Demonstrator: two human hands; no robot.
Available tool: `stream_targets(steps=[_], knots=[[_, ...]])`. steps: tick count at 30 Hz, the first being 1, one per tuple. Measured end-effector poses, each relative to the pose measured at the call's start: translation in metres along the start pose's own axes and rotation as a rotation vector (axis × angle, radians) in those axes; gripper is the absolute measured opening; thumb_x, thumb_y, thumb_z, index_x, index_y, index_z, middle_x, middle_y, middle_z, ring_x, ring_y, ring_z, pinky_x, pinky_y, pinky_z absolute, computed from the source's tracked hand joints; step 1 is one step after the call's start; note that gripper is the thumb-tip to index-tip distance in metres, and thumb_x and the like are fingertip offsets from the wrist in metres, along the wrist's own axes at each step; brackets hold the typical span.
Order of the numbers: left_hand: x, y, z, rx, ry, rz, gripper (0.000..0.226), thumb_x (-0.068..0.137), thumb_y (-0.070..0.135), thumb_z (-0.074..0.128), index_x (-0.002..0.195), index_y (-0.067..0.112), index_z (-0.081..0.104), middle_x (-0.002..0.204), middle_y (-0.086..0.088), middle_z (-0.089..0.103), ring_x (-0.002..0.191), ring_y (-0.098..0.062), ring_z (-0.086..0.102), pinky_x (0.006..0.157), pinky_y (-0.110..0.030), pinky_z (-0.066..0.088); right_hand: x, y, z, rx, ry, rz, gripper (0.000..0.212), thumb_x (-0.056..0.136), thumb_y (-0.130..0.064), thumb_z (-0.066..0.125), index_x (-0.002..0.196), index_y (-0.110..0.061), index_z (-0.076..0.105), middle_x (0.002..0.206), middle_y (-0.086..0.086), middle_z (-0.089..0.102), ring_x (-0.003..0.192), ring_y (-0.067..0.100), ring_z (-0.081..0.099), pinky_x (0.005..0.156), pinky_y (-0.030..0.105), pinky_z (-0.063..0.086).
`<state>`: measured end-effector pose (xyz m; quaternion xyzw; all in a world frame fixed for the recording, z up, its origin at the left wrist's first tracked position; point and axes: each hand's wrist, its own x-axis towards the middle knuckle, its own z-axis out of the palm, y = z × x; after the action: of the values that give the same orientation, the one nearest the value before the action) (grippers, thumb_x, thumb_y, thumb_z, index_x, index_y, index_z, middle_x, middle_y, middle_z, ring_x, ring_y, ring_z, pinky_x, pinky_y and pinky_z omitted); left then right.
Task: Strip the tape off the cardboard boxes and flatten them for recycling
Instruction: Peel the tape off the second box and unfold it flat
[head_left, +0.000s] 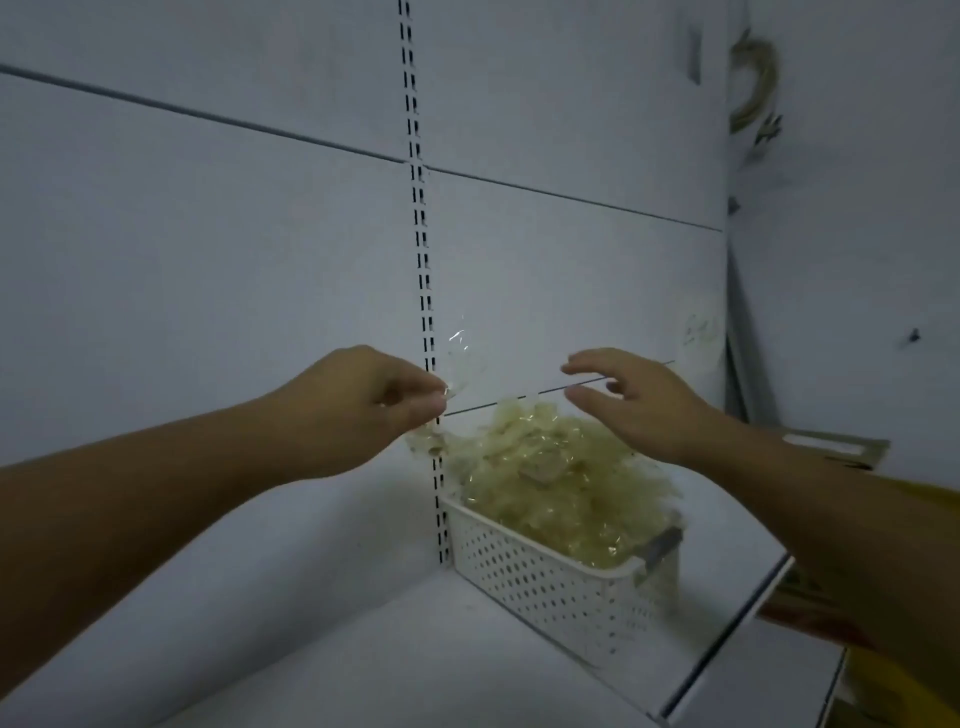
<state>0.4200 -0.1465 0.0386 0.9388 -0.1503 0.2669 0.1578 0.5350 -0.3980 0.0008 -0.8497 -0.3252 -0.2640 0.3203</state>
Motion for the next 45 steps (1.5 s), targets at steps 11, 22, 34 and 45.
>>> stream_targets(steps=[11, 22, 34, 45], knots=[[0.107, -0.027, 0.13, 0.08, -0.033, -0.184, 0.049, 0.1, 0.039, 0.03, 0.095, 0.002, 0.062, 0.094, -0.017, 0.061, 0.083, -0.026, 0.058, 0.077, -0.035, 0.045, 0.02, 0.056, 0.107, -0.227, -0.757, 0.006, 0.071, 0.082, -0.074, 0.03, 0.129, -0.023, 0.043, 0.133, 0.006, 0.051, 0.112, 0.023, 0.05, 0.088, 0.031, 0.035], [0.1, -0.034, 0.21, -0.049, -0.434, -0.244, 0.03, 0.1, 0.019, 0.035, 0.116, 0.012, 0.059, 0.124, -0.01, 0.057, 0.117, -0.026, 0.051, 0.101, -0.035, 0.04, 0.008, 0.092, 0.11, 0.408, -0.427, 0.27, 0.086, 0.066, -0.078, 0.046, 0.132, -0.029, 0.019, 0.138, -0.002, 0.028, 0.115, 0.014, 0.04, 0.095, 0.028, 0.04], [0.089, -0.039, 0.218, 0.467, -0.397, -0.098, 0.043, 0.094, 0.035, 0.044, 0.133, 0.018, 0.043, 0.131, -0.004, 0.049, 0.122, -0.024, 0.045, 0.096, -0.046, 0.039, 0.027, 0.09, 0.108, 0.086, -0.87, 0.076, 0.077, 0.079, -0.076, 0.035, 0.141, -0.029, 0.034, 0.142, 0.005, 0.044, 0.123, 0.021, 0.044, 0.096, 0.032, 0.031], [0.052, -0.026, 0.209, -0.339, 0.015, -0.358, 0.035, 0.089, 0.035, 0.057, 0.121, 0.022, 0.061, 0.103, 0.012, 0.053, 0.093, 0.0, 0.055, 0.076, -0.012, 0.046, 0.002, 0.084, 0.1, 0.211, -0.691, -0.005, 0.097, 0.07, -0.082, 0.027, 0.148, -0.027, 0.009, 0.152, 0.0, 0.028, 0.136, 0.021, 0.032, 0.112, 0.04, 0.026]])
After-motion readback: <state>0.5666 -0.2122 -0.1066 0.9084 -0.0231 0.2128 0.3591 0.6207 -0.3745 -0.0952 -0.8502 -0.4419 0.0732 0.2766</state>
